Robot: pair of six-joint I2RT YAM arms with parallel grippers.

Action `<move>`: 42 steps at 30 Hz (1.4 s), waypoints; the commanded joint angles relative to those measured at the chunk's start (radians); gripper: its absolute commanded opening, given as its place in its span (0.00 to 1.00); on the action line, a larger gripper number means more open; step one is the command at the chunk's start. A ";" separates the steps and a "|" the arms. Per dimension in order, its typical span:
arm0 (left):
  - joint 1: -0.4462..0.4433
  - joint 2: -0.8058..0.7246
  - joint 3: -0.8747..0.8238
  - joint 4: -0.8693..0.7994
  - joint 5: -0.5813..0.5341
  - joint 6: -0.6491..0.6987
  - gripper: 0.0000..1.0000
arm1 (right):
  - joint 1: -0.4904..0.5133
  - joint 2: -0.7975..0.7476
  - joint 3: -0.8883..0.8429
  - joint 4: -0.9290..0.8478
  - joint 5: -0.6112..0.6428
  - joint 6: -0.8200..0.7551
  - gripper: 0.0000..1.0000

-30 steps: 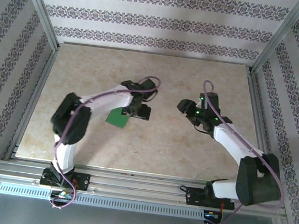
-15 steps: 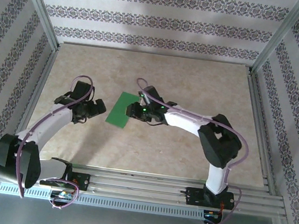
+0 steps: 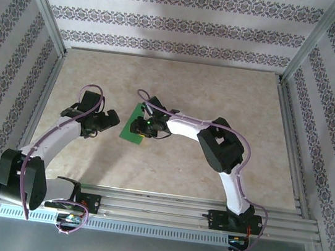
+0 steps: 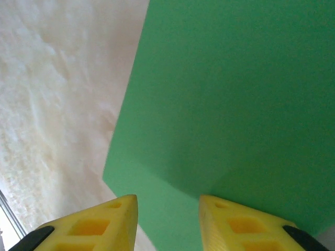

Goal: Fold a paper plane with a square sheet of paper (pick it up from the middle)

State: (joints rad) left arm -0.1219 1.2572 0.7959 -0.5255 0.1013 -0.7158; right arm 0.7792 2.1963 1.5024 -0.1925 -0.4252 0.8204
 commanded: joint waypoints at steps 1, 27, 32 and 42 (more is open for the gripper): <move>0.015 0.013 -0.011 0.050 0.061 -0.009 1.00 | -0.042 -0.006 -0.032 -0.070 -0.016 -0.030 0.37; -0.170 0.226 0.005 0.322 0.423 -0.081 0.83 | -0.204 -0.275 -0.289 -0.022 0.073 -0.001 0.34; -0.178 0.266 0.015 0.346 0.427 -0.088 0.82 | -0.159 -0.183 -0.196 -0.049 0.075 -0.005 0.34; -0.179 0.292 0.028 0.337 0.443 -0.076 0.81 | -0.165 -0.229 -0.336 -0.172 0.006 -0.210 0.33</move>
State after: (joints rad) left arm -0.2890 1.5364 0.7994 -0.2108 0.5236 -0.7910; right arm 0.6266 2.0026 1.2377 -0.2474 -0.3920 0.7315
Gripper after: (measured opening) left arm 0.812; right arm 0.328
